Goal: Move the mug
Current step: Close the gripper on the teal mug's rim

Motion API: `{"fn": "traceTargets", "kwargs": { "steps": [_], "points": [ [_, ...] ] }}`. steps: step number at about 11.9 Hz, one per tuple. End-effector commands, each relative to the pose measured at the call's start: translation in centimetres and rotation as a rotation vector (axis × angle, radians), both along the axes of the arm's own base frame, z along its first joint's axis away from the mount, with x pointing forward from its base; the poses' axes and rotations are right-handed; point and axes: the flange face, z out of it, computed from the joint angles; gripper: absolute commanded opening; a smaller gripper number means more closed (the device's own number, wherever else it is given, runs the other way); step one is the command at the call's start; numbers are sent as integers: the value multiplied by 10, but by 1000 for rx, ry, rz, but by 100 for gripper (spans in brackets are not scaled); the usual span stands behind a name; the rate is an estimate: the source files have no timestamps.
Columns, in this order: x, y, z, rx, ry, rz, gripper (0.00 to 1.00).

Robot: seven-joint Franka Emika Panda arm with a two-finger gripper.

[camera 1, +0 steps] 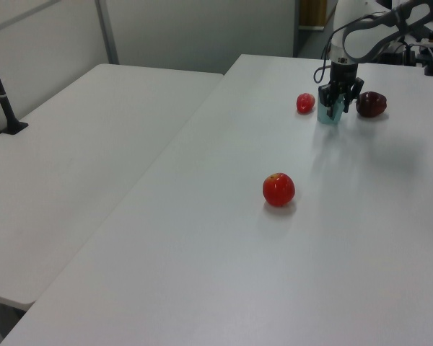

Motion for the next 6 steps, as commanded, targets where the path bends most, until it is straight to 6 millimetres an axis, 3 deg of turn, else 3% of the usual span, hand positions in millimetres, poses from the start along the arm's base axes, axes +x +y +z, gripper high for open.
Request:
{"fn": "traceTargets", "kwargs": {
  "steps": [1, 3, 6],
  "points": [
    [-1, 5, 3, -17, -20, 5, 40],
    [-2, 4, 5, -18, -23, 5, 37],
    [-1, 4, 8, -20, -29, 5, 19]
  ]
}}
